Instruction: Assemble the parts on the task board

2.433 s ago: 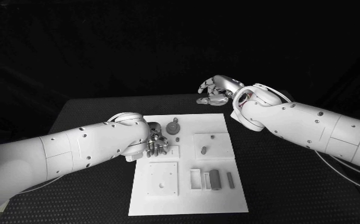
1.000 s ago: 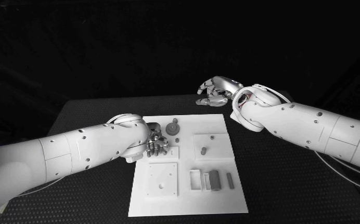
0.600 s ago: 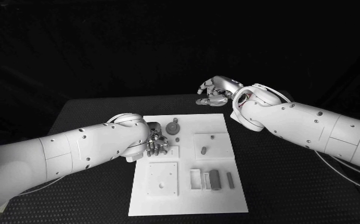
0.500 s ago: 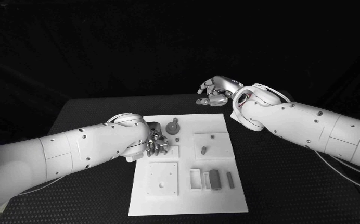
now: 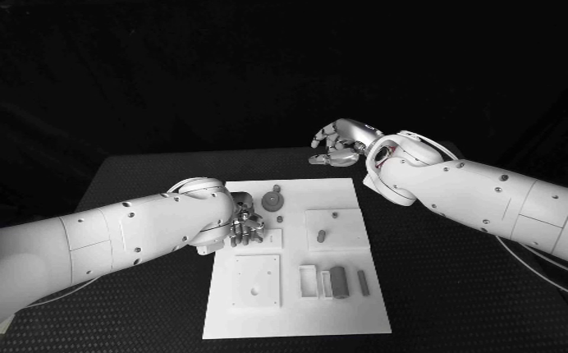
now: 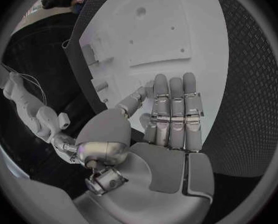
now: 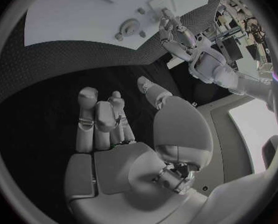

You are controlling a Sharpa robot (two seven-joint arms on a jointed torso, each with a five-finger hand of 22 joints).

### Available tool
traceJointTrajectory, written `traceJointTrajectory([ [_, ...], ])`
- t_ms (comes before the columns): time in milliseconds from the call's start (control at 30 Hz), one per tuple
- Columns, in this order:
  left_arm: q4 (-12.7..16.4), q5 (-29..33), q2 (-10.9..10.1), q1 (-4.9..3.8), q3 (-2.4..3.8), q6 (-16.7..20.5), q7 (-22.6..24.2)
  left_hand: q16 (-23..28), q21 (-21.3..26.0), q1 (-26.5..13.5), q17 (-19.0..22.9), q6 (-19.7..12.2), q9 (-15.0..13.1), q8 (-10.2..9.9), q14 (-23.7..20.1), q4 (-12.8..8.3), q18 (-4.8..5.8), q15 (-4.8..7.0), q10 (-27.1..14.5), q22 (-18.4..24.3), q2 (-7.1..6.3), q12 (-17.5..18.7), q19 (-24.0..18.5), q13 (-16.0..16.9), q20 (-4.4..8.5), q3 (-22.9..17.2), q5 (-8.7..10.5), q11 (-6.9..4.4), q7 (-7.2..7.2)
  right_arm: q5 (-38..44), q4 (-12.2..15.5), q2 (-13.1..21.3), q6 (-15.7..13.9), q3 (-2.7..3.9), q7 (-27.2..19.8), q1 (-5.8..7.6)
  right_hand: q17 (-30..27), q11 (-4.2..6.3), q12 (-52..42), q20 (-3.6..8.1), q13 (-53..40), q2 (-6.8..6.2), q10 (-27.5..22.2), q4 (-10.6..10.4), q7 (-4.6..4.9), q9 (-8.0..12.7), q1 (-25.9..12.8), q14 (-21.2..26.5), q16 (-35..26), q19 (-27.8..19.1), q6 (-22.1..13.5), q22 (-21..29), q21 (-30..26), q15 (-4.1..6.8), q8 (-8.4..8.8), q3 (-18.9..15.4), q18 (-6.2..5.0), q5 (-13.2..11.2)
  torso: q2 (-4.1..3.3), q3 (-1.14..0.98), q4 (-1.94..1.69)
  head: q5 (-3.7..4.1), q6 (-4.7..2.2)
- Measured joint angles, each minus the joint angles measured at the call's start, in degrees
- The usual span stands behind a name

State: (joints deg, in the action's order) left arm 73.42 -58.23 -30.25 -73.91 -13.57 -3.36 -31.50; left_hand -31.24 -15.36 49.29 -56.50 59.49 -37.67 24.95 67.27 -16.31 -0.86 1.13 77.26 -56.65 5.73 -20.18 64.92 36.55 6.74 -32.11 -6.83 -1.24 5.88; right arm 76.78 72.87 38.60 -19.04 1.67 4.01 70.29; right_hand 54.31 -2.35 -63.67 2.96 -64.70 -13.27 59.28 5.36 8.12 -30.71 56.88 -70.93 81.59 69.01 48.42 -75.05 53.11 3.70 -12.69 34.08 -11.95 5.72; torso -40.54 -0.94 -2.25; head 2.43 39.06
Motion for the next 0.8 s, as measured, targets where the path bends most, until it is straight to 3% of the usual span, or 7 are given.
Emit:
traceJointTrajectory([
  [800,-0.04,-0.02,0.04,0.13,0.02,0.59,0.11,0.00,0.00,0.09,0.06,-0.01,-0.16,-0.06,0.00,0.12,0.00,0.00,0.03,-0.17,0.08,0.00,0.00,-0.01,0.00,-0.08,0.02,0.03,-0.02,-0.10,-0.03,-0.11,0.06,0.00,-0.02,0.00,-0.01,0.00,0.00,-0.11,0.05,0.00,0.00,-0.31,-0.01,-0.01,0.00,0.16,0.00,-0.11,-0.20,0.00,-0.20,-0.16,0.00,0.00,0.00,0.00,-0.07,-0.05,0.07,-0.25,-0.22],
])
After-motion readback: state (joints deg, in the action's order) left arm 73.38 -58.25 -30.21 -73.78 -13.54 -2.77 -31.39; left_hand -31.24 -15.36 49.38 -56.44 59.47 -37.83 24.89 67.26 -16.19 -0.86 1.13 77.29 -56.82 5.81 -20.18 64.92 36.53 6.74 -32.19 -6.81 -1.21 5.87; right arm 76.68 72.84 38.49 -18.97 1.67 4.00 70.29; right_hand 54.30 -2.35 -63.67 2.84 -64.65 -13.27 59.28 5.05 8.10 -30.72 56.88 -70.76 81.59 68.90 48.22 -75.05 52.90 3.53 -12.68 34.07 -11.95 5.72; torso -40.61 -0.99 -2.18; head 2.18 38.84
